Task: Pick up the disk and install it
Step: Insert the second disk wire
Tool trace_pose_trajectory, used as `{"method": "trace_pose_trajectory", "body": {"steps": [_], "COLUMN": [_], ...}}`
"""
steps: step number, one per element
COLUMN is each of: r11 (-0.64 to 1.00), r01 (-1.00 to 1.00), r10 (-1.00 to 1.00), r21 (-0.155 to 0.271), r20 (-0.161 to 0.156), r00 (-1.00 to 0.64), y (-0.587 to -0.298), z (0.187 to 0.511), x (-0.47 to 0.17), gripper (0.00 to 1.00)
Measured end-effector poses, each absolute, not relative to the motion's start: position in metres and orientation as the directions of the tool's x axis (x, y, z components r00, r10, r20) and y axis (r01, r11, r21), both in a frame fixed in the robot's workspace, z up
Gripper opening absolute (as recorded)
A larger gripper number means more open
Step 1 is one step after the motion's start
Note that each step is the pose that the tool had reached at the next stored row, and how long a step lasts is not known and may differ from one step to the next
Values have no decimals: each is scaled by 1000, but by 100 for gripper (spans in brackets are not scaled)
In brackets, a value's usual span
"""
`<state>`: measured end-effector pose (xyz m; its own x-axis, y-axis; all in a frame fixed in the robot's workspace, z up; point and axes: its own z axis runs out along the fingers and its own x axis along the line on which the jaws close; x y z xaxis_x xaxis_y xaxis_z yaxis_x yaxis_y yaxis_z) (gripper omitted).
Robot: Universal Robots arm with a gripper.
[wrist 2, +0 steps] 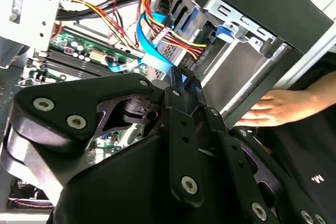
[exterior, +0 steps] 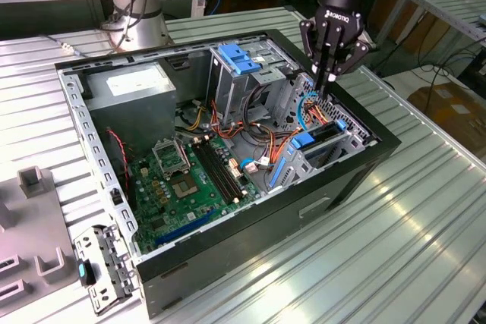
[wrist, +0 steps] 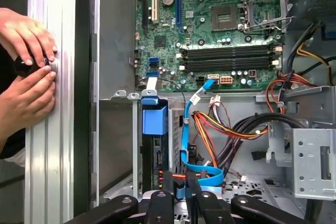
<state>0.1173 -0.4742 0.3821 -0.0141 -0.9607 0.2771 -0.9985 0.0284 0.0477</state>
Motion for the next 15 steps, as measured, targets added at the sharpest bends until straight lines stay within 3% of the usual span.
{"method": "trace_pose_trajectory", "body": {"steps": [8,10,11,15], "r11": [30,31,31,32], "r01": [-998,-998,-998,-998], "r10": [-950,-947,-945,-940], "r21": [47,46,46,46], "r20": [311,320,328,342], "r00": [-14,-14,-14,-14], "y": [-473,-473,-472,-472], "z": [370,368,366,362], "x": [118,118,118,118], "gripper": [24,23,16,16]}}
